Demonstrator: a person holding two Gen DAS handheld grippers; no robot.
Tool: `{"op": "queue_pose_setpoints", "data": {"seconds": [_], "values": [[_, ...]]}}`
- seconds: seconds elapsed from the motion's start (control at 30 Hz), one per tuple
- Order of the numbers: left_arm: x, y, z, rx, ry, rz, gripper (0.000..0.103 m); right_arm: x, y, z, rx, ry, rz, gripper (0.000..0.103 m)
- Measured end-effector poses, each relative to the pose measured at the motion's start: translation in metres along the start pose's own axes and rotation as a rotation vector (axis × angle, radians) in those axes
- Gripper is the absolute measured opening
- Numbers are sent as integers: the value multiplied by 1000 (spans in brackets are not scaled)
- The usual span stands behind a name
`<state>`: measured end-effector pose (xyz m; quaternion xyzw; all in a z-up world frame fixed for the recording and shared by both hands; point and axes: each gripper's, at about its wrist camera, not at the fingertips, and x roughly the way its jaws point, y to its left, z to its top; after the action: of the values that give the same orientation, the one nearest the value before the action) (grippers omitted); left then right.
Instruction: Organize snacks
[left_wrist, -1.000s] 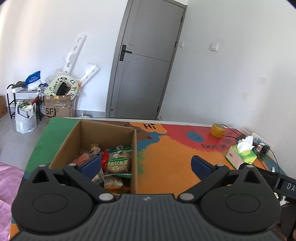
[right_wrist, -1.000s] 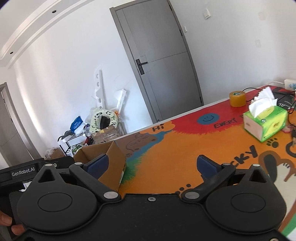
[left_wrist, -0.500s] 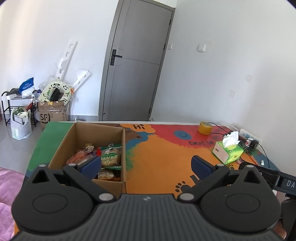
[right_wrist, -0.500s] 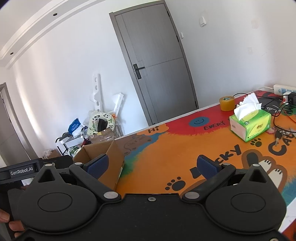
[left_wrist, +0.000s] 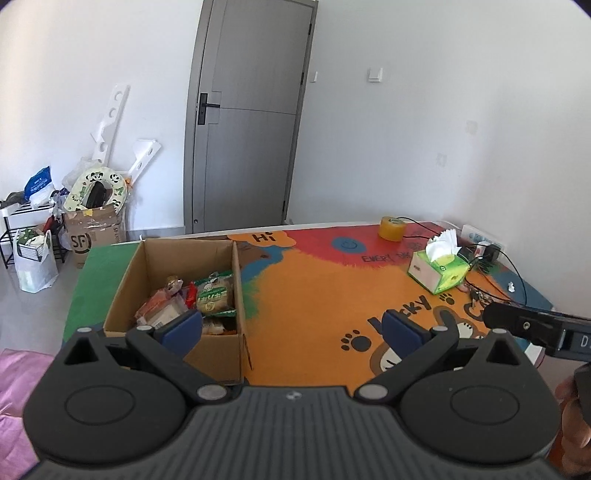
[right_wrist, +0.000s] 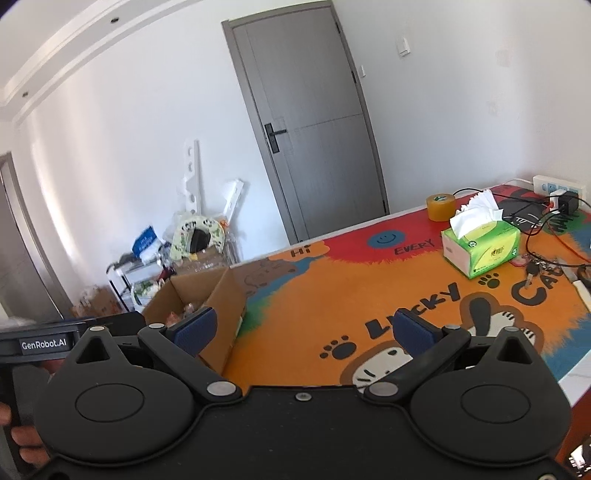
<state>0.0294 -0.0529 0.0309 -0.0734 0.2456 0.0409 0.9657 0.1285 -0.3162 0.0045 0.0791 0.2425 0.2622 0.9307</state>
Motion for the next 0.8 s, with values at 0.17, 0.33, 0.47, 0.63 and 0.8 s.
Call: {"op": "queue_pose_setpoints", "data": {"seconds": [0.17,0.33,0.47,0.63,0.8], "values": [[-6,4,-4,3,-5,2,103,-6,0,0,12,8,8,103],[-6,11,-6,-12,-1,9,103,-9,1,-1,-13,13,0,103],[-4,13,-7,-18,5,17,103,-9,0,-1,-12,26,9,103],[-6,13,-7,-8,6,19,103,-4,4,-4,-29,53,14,103],[-6,12,-7,2,9,27,103,-1,7,-6,-40,63,19,103]]}}
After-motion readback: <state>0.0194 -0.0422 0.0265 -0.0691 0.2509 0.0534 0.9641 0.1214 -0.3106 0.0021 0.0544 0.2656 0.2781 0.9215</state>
